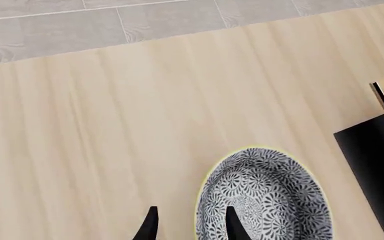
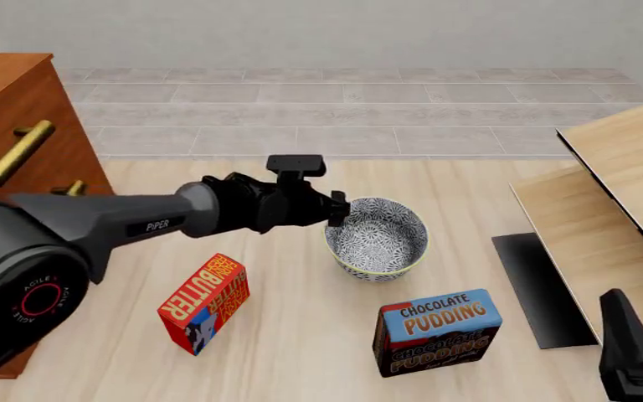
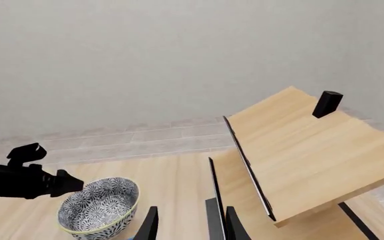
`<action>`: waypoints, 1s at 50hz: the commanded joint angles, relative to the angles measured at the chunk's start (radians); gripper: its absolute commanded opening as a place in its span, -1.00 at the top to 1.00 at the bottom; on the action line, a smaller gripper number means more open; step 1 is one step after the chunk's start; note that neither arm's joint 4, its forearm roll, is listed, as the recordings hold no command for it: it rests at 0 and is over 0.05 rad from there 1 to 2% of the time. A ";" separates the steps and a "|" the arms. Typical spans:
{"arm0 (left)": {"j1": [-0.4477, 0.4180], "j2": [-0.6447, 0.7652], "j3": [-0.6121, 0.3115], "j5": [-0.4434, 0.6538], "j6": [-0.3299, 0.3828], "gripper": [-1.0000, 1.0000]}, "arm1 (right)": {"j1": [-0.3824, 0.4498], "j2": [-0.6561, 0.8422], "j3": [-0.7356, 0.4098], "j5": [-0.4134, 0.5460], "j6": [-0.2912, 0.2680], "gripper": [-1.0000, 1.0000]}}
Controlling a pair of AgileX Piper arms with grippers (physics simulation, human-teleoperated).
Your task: Close the top drawer of the cabinet and put the bowl on top of it.
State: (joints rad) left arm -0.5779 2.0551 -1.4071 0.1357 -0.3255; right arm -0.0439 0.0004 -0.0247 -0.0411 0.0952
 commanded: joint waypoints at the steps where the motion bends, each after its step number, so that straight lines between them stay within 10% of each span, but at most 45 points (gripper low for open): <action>1: 0.002 0.024 0.002 -0.010 -0.011 -1.00 | 0.003 0.000 0.001 0.000 0.000 -1.00; 50: -0.026 0.086 0.011 -0.046 -0.077 -1.00 | -0.001 0.000 -0.001 0.002 0.007 -1.00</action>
State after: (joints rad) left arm -0.5989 2.1290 -1.3977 0.0974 -0.3937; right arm -0.0441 0.0004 -0.0240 -0.0403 0.1011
